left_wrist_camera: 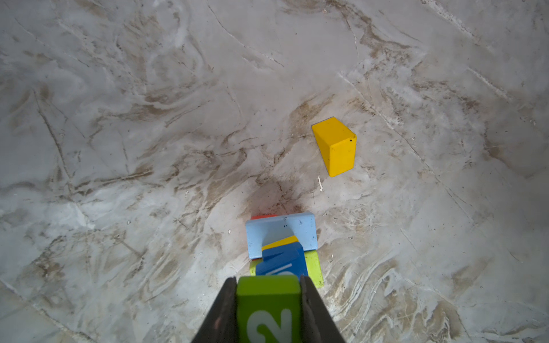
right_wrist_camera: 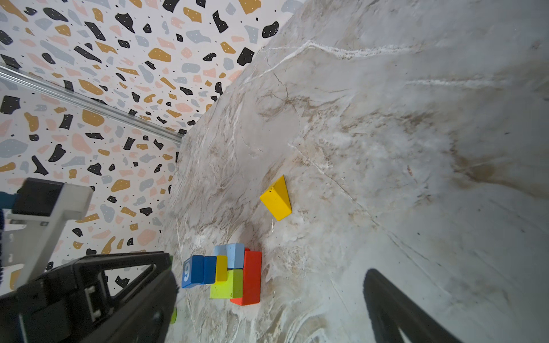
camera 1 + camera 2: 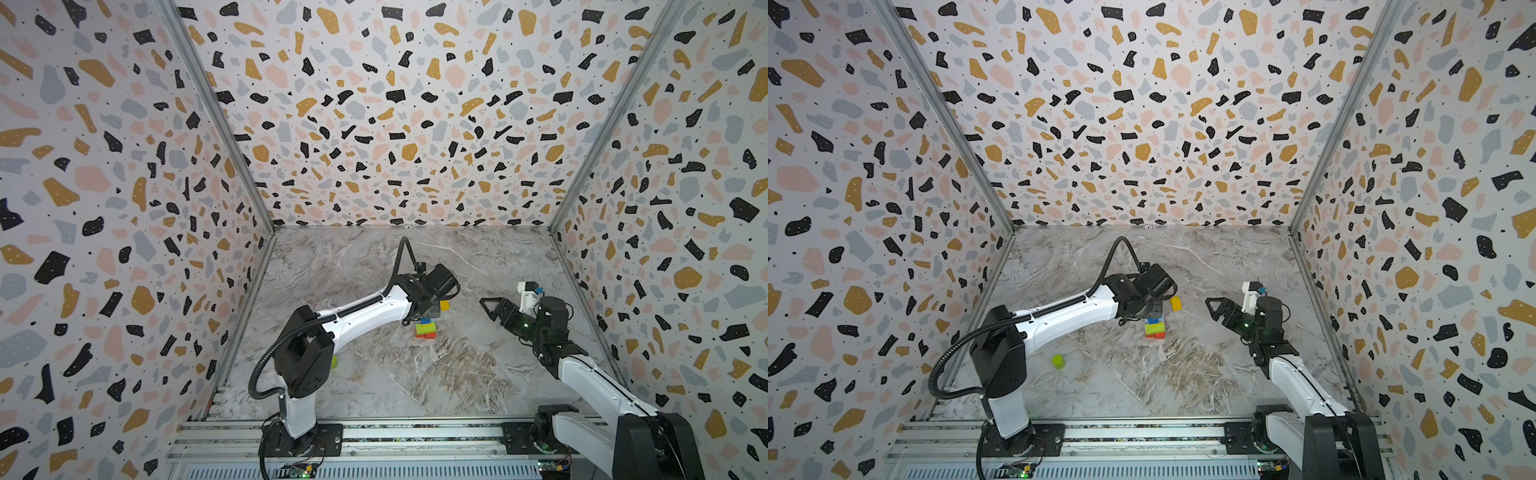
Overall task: Build the wood block tower
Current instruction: 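Lower the green 2 cube onto the blue 9 cube with the left gripper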
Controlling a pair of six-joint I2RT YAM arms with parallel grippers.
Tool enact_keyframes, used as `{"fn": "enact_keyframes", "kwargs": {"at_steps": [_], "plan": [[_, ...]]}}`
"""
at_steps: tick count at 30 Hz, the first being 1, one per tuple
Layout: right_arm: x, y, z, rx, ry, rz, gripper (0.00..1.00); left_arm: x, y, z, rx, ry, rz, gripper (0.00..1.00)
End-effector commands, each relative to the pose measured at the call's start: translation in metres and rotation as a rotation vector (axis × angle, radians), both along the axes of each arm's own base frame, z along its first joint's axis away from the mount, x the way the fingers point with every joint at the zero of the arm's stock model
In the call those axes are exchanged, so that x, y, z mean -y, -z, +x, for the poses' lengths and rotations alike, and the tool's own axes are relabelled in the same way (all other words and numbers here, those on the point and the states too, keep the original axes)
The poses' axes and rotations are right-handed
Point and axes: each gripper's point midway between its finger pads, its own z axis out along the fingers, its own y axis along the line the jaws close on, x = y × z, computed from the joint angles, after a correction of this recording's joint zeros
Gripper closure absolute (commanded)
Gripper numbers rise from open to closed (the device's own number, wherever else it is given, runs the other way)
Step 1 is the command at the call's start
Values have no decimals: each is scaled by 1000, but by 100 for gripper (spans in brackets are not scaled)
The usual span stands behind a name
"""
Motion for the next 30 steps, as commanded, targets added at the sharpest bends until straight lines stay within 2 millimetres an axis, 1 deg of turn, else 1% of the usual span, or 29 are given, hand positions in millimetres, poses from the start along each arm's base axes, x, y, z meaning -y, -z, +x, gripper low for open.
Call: {"fn": "enact_keyframes", "kwargs": {"at_steps": [1,11,21,26,30], "plan": [[1,-2,-2,7,7,7,1,5,-15,6,41,-24,-25,70],[-1,-4,-3,10,-8,14,1,5,-14,6,42,-29,-15,71],[-1,-4,-3,11,-10,12,1,11,-12,7,35,-23,-23,71],[-2,-4,-4,10,-14,12,1,14,-9,5,28,-17,-18,71],[-2,-5,-4,13,-16,12,1,13,-5,2,22,-14,-10,71]]}}
